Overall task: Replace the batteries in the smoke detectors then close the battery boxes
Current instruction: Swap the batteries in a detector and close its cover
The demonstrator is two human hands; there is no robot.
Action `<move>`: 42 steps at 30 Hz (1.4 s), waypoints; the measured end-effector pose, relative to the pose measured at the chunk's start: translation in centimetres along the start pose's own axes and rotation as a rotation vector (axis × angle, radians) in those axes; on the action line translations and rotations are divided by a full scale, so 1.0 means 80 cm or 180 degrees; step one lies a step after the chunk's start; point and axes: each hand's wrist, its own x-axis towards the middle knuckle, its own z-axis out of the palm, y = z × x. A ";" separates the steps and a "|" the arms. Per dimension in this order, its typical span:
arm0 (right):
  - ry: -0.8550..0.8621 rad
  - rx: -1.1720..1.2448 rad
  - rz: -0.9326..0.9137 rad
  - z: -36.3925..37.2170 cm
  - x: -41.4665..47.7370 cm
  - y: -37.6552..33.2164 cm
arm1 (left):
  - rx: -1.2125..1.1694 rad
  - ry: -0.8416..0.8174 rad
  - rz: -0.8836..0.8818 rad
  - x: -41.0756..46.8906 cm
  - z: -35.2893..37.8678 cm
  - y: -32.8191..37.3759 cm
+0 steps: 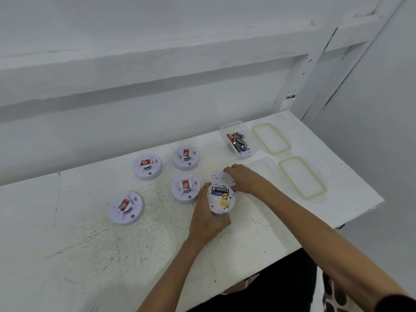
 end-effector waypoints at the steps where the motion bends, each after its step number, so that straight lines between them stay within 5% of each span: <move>1: 0.0018 -0.0037 -0.0021 0.001 -0.001 -0.001 | -0.0088 -0.0075 -0.0052 0.000 -0.002 -0.004; 16: 0.0337 -0.0328 -0.0193 -0.038 -0.020 -0.011 | 0.0318 -0.0189 -0.0047 0.000 -0.010 -0.005; 22: 0.0444 0.0159 -0.0039 -0.041 -0.031 -0.021 | 0.0399 -0.0528 0.0095 -0.001 -0.015 -0.011; 33: 0.0957 0.1177 0.0159 0.021 -0.092 -0.036 | -0.0014 -0.0001 -0.0089 0.002 -0.010 -0.011; 42: 0.1413 0.1082 0.0095 0.056 -0.115 -0.051 | 0.0117 -0.0033 0.0053 -0.002 -0.014 -0.008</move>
